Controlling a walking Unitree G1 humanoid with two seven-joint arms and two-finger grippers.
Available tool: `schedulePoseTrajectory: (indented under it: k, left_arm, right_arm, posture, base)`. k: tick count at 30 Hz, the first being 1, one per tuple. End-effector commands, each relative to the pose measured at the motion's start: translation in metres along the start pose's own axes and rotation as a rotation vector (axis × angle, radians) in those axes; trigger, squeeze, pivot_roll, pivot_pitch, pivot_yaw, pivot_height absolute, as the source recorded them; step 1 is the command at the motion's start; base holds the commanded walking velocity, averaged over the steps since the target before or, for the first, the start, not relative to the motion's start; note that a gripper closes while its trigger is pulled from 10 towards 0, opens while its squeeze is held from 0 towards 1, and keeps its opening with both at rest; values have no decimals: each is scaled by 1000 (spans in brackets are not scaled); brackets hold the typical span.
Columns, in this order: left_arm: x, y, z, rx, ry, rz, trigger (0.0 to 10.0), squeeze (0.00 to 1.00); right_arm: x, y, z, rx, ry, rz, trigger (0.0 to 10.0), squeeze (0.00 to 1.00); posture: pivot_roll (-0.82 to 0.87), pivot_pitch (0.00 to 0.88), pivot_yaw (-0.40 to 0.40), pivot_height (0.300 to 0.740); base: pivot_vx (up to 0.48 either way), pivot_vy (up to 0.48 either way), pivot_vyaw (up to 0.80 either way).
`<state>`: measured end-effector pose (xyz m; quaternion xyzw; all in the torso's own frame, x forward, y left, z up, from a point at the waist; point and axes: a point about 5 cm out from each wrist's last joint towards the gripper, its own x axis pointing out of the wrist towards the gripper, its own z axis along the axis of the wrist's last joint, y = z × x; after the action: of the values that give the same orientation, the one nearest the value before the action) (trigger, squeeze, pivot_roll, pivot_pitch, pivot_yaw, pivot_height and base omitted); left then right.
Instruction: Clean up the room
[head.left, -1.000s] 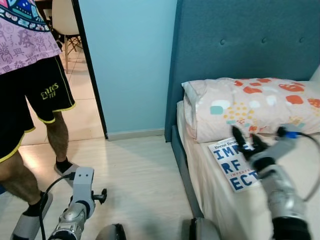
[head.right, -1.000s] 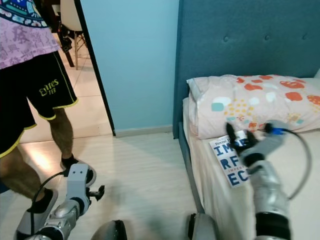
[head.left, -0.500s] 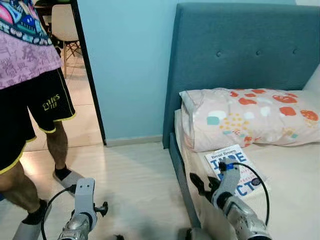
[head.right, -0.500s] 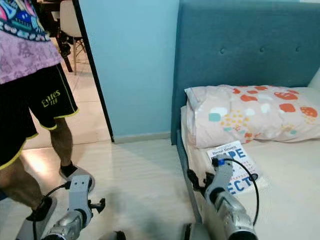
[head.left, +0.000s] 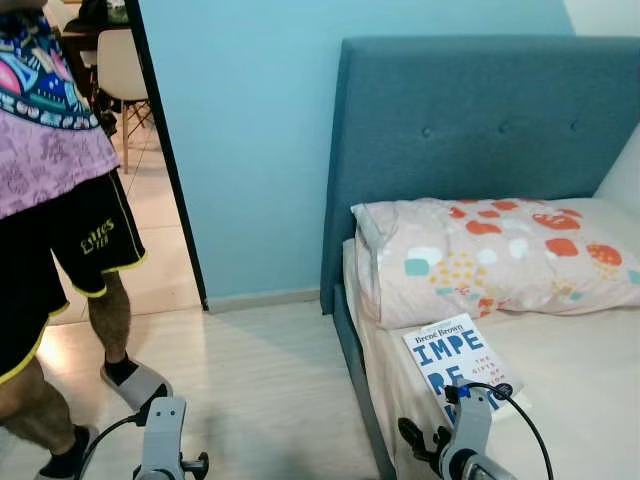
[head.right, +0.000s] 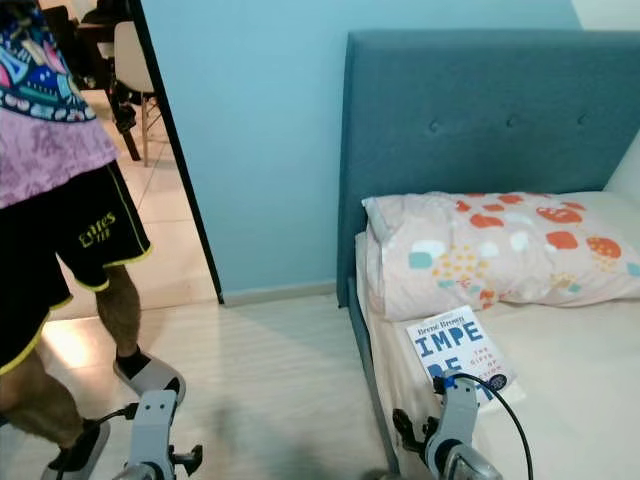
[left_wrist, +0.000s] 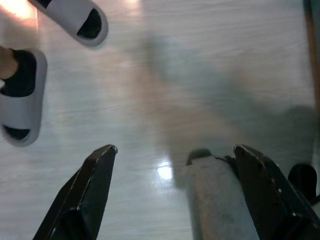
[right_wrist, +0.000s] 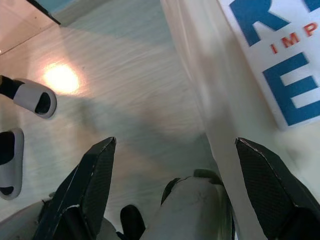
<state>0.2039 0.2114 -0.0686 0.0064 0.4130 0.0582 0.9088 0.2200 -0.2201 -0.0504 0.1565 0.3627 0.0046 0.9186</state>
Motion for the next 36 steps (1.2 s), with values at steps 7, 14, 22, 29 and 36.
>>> schedulePoseTrajectory:
  k: [7, 14, 22, 29, 36]
  left_arm:
    - [-4, 8, -18, 30, 63, 17, 10000, 0]
    - [-3, 5, -16, 33, 63, 12, 10000, 0]
    - [-3, 4, -16, 56, 68, -1, 10000, 0]
    - [-4, 4, -21, 80, 86, -3, 10000, 0]
    - [-6, 8, -26, 67, 112, 61, 10000, 0]
  right_arm:
    - [-6, -7, -24, 38, 57, -47, 10000, 0]
    - [-9, -12, -35, 67, 92, -85, 10000, 0]
    - [-18, -17, -58, 89, 170, -132, 10000, 0]
    - [-29, -23, -84, 31, 276, -211, 10000, 0]
    - [-39, -28, -102, -156, 380, -249, 10000, 0]
  posture:
    - [-4, 0, -29, 711]
    - [-13, 0, -24, 731]
    - [-11, 0, -24, 740]
    - [-9, 0, -29, 740]
    - [24, 0, -66, 740]
  base:
    - [0, 0, 0]
    - [0, 0, 0]
    - [0, 0, 0]
    - [0, 0, 0]
    - [0, 0, 0]
